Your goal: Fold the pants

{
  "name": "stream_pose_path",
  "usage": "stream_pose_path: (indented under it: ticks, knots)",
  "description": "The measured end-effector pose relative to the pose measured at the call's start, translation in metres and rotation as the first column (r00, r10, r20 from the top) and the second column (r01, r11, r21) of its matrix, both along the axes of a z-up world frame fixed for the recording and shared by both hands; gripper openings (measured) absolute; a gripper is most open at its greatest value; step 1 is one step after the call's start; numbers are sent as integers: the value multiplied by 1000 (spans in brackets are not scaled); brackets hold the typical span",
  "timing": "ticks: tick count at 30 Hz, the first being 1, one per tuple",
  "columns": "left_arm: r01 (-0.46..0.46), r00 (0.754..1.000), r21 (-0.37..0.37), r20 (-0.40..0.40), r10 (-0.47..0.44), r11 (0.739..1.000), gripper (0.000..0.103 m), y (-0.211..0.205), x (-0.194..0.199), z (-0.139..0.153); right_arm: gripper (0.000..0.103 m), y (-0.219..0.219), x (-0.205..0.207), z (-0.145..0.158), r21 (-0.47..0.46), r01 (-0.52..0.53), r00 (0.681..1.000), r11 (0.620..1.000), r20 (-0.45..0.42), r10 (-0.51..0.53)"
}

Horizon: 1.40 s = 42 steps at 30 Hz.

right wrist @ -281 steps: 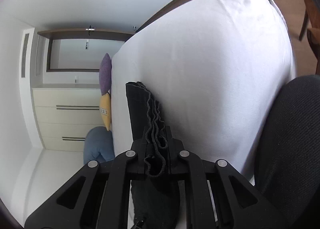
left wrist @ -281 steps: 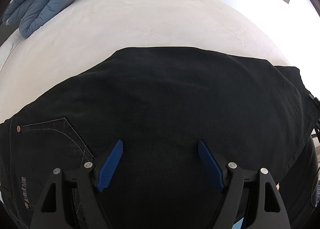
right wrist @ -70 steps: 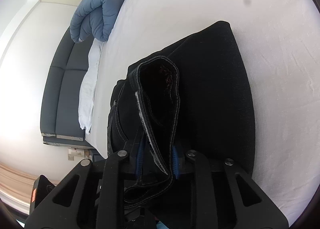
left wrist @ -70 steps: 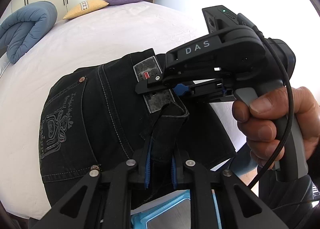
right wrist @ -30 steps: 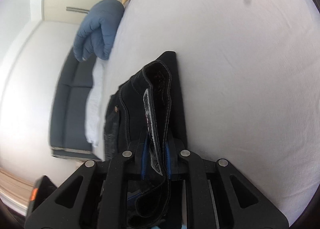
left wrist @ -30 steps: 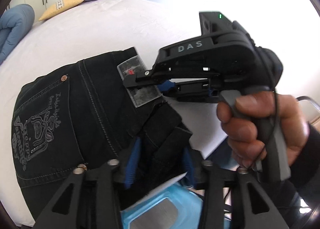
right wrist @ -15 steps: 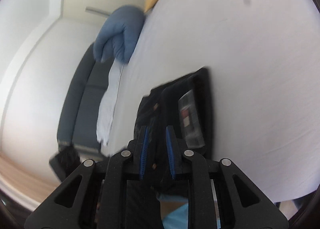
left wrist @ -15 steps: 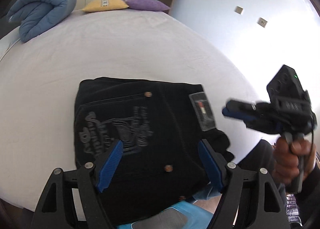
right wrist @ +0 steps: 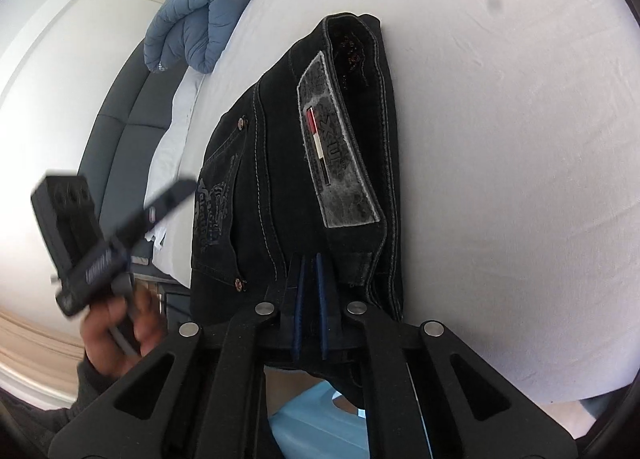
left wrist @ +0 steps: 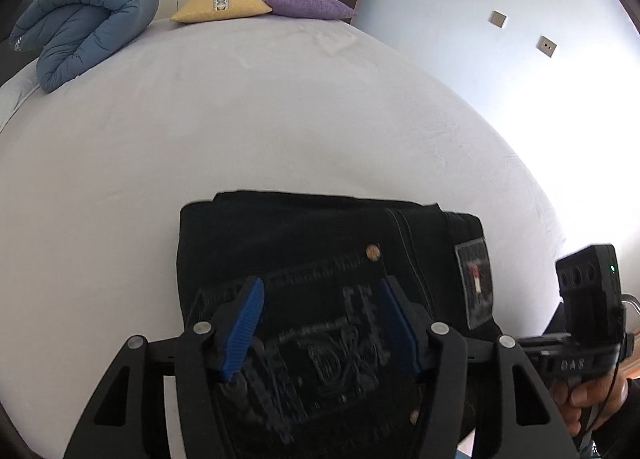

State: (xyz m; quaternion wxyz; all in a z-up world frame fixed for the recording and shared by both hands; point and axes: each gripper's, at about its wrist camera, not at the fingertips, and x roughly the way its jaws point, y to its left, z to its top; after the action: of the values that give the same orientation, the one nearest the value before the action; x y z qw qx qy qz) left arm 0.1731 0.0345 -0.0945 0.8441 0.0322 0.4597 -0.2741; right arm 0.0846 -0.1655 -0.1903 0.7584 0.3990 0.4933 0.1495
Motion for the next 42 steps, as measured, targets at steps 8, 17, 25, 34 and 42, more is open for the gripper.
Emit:
stream_pose_path:
  ticks: [8,17,25,34,42]
  knots:
    - [25,1000,108,8,-26,994,42,-3,-6,-42,0,-5,-6,-9,33,31,1000,999,-3,-31]
    - [-9,998,122,59,1,993,42,25,-84,-40,0,-8,-9,-8,15,37,999,999,9,-37]
    - [-31,999,112,34,27,993,42,28,-87,-42,5,2,-5,22,-69,41,999,997,-16,-42]
    - [-34,999,104,25,31,994,42,26,-90,-45,4,30,5,32,-165,-47,999,985,-29,43]
    - [-43,999,108,22,41,993,42,25,-88,-46,0,41,-7,19,-259,-76,994,963,53,92]
